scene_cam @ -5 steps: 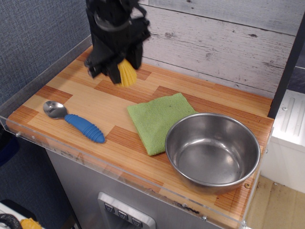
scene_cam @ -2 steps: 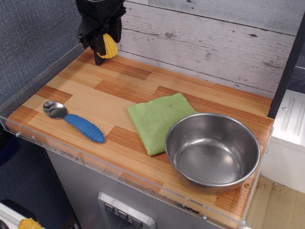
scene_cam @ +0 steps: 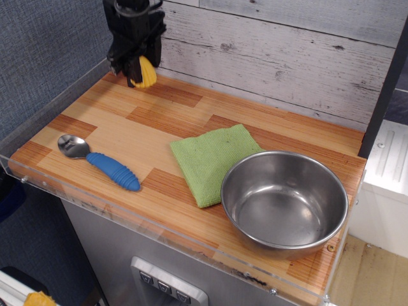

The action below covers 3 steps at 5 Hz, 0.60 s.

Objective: Pick the yellow fruit from middle and put it on the corner

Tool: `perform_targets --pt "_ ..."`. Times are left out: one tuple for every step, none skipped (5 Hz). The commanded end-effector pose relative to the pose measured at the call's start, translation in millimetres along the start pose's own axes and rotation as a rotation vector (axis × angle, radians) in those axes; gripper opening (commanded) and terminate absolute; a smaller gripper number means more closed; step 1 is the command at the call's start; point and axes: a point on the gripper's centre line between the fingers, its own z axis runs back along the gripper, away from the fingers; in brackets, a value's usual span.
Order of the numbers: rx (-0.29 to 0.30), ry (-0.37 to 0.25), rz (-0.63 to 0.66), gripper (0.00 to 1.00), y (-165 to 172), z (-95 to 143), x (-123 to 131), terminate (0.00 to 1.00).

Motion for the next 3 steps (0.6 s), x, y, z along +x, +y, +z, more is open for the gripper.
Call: perform_targets --pt "-0.02 -0.015 0.016 0.0 -9.0 3.1 -1.9 0.0" --pt "0.003 0.001 0.018 1.0 -12.6 3.9 -6.2 0.0" --pt "0.021 0.0 0.03 1.0 -11.5 5.7 -6.9 0.0"
